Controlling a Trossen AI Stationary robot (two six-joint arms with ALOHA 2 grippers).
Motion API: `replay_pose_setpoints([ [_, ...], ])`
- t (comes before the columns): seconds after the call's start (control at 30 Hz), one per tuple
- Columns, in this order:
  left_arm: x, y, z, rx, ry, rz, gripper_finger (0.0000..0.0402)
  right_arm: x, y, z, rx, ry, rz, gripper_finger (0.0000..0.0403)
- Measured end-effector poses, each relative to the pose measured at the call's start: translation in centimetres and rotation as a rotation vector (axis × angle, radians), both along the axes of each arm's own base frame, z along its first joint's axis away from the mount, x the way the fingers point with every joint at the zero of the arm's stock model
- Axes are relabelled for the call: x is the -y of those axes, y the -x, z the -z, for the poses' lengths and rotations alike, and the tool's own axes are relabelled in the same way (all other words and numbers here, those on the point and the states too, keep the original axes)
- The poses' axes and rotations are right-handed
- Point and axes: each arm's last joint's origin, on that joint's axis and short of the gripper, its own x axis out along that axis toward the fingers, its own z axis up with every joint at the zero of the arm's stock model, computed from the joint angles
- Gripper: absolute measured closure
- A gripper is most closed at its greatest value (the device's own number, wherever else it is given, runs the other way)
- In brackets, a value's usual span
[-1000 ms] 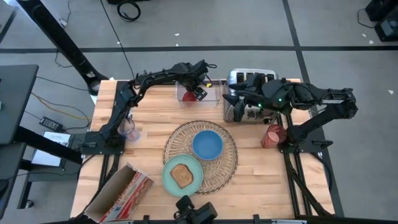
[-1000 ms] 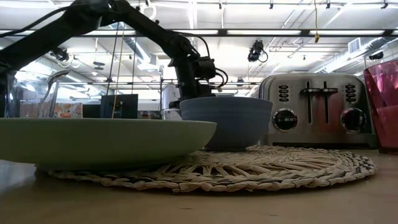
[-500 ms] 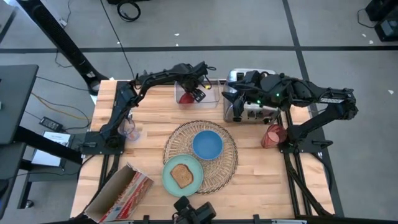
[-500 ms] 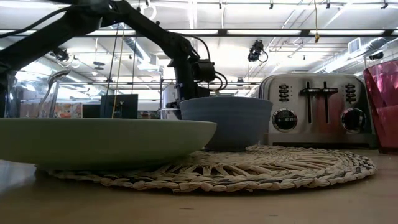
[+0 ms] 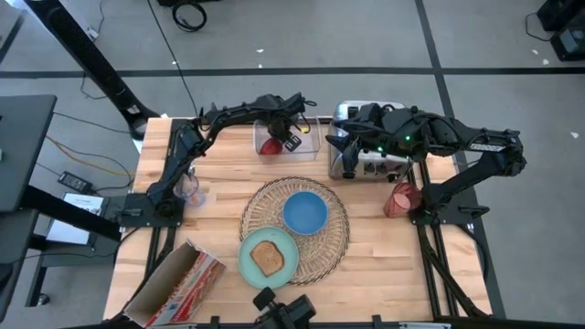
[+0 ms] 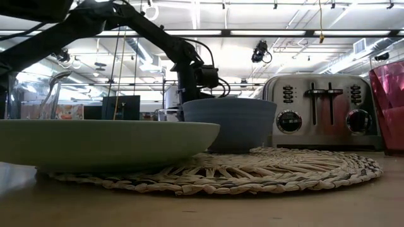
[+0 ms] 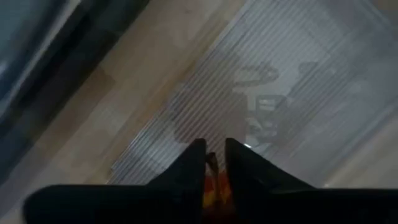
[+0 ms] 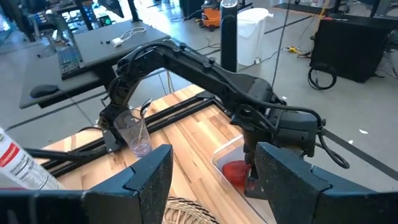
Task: Arrange a breakfast setting
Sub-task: Put the apple on the brown table mat to the left of the blue bowl
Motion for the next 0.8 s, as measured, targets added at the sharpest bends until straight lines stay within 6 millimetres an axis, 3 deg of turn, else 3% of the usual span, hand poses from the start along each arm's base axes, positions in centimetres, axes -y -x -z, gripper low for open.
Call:
replay_pose_setpoints([
  [0.13, -0.4, 0.3, 0.0, -0.001, -0.001, -0.01, 0.0392, 0.0, 0.0, 0.0, -0.014, 0.026, -0.02, 0.0169],
  [0.3, -0.7, 0.3, -1.5, 0.0, 0.001, -0.009, 0.0392, 0.0, 0.1, -0.1, -0.03, 0.068, -0.033, 0.0169],
  [0.6, -0.7, -0.2, -10.0, 0.103, -0.071, 0.01, 0.0398, 0.6, 0.9, -0.6, -0.037, 0.123, -0.024, 0.0169],
  [0.8, 1.9, 1.6, -14.3, 0.128, -0.087, 0.012, 0.0399, 0.7, 2.1, -1.1, -0.021, 0.139, -0.027, 0.0169],
])
